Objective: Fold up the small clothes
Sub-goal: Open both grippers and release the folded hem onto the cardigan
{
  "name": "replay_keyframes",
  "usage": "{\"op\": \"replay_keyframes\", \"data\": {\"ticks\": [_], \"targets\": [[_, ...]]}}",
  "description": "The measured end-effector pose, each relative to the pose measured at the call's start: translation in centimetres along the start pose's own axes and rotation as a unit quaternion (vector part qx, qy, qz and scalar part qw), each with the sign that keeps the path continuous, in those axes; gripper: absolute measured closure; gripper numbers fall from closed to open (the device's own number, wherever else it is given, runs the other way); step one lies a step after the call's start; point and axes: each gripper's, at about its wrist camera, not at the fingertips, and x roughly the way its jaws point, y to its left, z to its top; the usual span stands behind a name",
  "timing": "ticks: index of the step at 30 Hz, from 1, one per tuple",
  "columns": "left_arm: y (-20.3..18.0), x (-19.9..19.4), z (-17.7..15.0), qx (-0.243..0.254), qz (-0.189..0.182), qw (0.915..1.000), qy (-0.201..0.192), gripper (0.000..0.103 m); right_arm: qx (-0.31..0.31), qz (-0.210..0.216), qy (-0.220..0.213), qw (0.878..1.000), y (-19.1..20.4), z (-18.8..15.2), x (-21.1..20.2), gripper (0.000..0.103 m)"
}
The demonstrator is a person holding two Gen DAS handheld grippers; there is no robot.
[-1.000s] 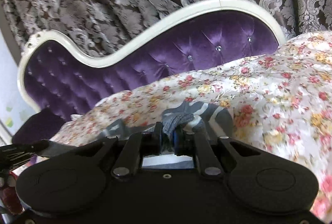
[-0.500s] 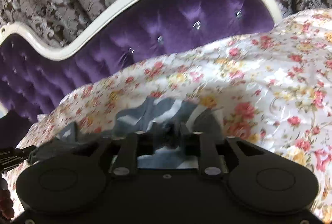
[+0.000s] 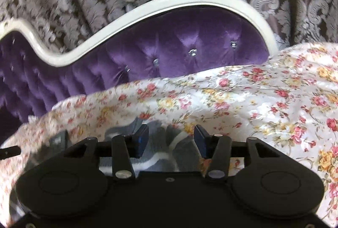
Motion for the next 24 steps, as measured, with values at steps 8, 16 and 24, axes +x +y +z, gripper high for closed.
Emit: {"op": "replay_keyframes", "data": {"ticks": [8, 16, 24], "targets": [[0.2, 3.1, -2.4, -0.004, 0.053, 0.9970, 0.057, 0.047, -0.047, 0.007, 0.015, 0.999, 2.1, -0.5, 0.1, 0.046], [-0.6, 3.7, -2.5, 0.008, 0.091, 0.9939, 0.062, 0.034, -0.066, -0.013, 0.022, 0.997, 2.2, -0.8, 0.3, 0.046], [-1.1, 4.0, -2.7, 0.012, 0.108, 0.9923, 0.059, 0.029, -0.089, -0.016, 0.027, 0.996, 2.6, -1.1, 0.6, 0.037]]}}
